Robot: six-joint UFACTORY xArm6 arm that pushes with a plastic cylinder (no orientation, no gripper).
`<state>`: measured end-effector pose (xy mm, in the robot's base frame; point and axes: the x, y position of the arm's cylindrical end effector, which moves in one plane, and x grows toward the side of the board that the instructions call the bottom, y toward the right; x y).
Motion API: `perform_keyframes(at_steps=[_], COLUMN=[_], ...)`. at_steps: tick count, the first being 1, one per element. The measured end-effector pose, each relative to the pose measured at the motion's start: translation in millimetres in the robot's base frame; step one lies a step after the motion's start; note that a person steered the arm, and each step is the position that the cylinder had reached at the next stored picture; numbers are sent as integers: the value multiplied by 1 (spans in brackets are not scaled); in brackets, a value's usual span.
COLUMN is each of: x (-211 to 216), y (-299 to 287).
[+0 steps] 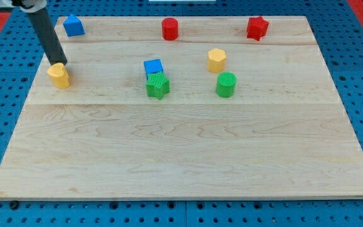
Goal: Keep the yellow heart parallel to the green star
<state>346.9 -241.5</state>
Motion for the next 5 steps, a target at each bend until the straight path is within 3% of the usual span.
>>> perform_keyframes(at_steps=[3, 5], x=[36, 13], y=[2, 37])
